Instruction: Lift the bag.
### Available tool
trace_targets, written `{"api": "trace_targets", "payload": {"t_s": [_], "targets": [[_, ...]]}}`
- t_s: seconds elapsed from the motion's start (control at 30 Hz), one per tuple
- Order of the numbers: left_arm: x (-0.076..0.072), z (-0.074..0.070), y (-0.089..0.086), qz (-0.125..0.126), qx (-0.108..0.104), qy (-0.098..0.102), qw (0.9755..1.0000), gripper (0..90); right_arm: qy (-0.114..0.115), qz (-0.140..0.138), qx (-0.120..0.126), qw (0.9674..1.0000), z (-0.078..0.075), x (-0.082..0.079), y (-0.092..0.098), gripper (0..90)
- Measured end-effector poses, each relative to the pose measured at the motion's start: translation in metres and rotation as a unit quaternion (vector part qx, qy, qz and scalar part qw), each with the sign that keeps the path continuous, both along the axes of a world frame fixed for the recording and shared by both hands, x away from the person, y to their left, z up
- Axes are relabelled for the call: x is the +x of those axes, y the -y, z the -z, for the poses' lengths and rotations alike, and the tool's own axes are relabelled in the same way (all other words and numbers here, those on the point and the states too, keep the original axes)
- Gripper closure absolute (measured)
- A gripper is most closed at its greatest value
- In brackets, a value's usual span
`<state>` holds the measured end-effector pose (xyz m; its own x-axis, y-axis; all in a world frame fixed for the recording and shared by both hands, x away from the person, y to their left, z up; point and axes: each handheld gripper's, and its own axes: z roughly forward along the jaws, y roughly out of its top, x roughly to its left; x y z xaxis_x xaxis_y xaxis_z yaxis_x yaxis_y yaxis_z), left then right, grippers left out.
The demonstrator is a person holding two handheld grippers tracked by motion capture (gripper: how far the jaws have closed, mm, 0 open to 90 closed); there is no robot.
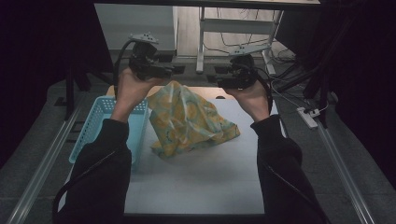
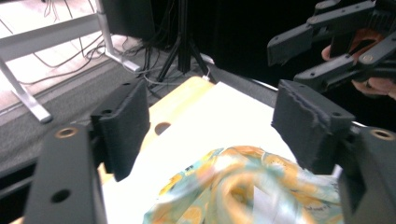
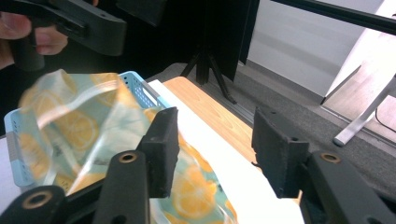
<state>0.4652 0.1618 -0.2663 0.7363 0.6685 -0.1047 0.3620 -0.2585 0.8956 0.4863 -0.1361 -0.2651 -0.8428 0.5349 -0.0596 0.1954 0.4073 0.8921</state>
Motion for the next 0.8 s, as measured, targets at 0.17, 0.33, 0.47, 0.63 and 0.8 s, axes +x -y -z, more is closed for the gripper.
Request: {"api": "trace_targets", "payload": {"t_s": [0.17,0.33,0.47,0.63,0.8], "targets": [[-0.002,0.007,-0.006,-0.013,0.017,-0.018,0.9996,13.8,-0.007,0.002,-0.001,1.0000,0.006,0.001,0.006,43.5],[-0.008,0.018,-0.009,-0.019,0.033,-0.029,0.9989,5.9,-0.010,0.002,-0.006,0.9999,0.015,-0.001,0.009,36.9],[-0.015,0.028,-0.012,-0.019,0.034,-0.034,0.9987,1.8,-0.011,0.001,-0.008,0.9999,0.024,-0.004,0.011,30.6],[-0.024,0.042,-0.018,-0.017,0.029,-0.036,0.9988,0.0,-0.011,0.004,-0.002,0.9999,0.036,-0.007,0.014,22.3],[-0.034,0.056,-0.026,-0.017,0.019,-0.035,0.9991,0.0,-0.018,0.004,0.010,0.9998,0.047,-0.011,0.018,16.5]]}}
